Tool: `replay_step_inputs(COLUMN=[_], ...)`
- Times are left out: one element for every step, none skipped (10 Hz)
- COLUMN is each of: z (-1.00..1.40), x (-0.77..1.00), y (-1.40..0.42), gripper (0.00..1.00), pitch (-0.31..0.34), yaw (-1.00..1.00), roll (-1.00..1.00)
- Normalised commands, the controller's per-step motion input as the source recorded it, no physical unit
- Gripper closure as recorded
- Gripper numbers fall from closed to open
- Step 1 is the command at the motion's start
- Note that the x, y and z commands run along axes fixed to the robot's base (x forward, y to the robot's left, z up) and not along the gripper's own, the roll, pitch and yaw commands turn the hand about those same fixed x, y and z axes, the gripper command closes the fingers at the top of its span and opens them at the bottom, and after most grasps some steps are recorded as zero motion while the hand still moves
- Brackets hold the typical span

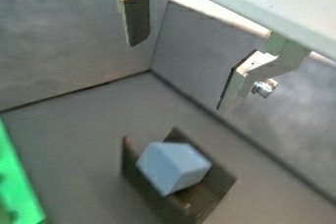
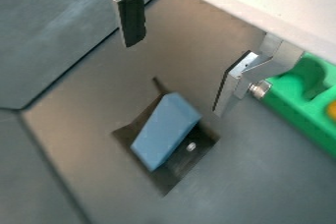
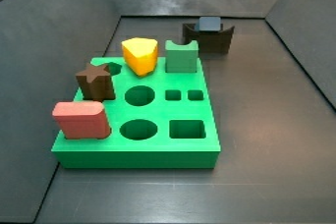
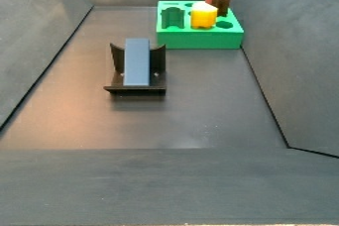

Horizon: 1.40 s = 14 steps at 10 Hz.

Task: Pick up the rectangle object. Move up. Place the rectangle object on the fixture. Regrasp the rectangle object. Move to above the board. Insert the rectangle object.
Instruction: Regrasp the rectangle object.

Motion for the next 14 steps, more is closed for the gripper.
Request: replay_step_inputs(z=[0.00,-0.01,0.00,-0.01,-0.01,-0.01,-0.01,-0.01,-0.01,-0.01,0.00,-1.00,-1.00,-1.00], x=[0.02,0.04,0.05,0.06,0.08,0.08,0.09,0.09,0.09,0.09,0.08,0.03,0.03,0.04], y=[-0.02,-0.03,-0.03,-0.03,-0.03,-0.03,-0.04,-0.04,-0.04,-0.04,-0.03,0.08,0.08,0.07], gripper=[0.00,0.00,0.00,0.00,0.00,0.00,0.00,0.00,0.00,0.00,0.00,0.00,0.00,0.00], pitch=[0.011,0.024,0.036,0.060,0.083,0.101,0.143,0.141,0.125,0.113,0.083,0.007,-0.027,-0.048], yaw=[0.04,0.05,0.05,0.06,0.07,0.08,0.11,0.12,0.14,0.15,0.16,0.08,0.08,0.08], roll=[1.00,1.00,1.00,1.00,1.00,1.00,0.98,0.79,0.53,0.40,0.24,0.01,-0.02,-0.02])
